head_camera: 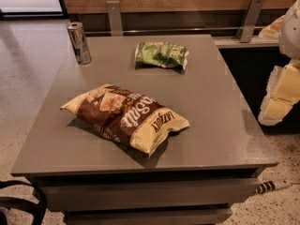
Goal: Knock redbull can over
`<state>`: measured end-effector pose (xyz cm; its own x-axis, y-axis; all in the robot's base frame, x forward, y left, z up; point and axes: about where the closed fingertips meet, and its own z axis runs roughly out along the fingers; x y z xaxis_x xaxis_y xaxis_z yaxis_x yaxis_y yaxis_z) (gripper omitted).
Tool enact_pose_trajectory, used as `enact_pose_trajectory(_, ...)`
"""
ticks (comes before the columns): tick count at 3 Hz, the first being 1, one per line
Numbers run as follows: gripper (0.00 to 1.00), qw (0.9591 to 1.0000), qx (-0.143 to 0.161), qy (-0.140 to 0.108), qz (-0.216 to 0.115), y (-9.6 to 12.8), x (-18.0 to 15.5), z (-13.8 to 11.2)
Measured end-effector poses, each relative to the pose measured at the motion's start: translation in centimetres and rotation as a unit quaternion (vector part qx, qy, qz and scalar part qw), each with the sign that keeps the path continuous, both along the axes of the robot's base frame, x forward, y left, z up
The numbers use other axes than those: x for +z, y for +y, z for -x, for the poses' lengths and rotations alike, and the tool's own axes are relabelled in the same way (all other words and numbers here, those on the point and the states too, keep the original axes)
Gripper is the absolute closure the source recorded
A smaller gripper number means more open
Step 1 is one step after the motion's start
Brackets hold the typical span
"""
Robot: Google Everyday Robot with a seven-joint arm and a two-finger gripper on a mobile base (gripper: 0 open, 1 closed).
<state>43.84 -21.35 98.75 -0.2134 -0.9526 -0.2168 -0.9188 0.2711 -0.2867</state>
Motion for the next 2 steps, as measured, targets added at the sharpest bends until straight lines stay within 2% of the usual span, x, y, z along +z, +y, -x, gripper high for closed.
enact_pose_trajectory(1,0.0,1.0,0.0,0.0,0.0,0.0,0.0,0.0)
enact_pose_trajectory(2,0.0,0.9997,-0.001,-0.016,-0.016,0.21,0.3,-0.91)
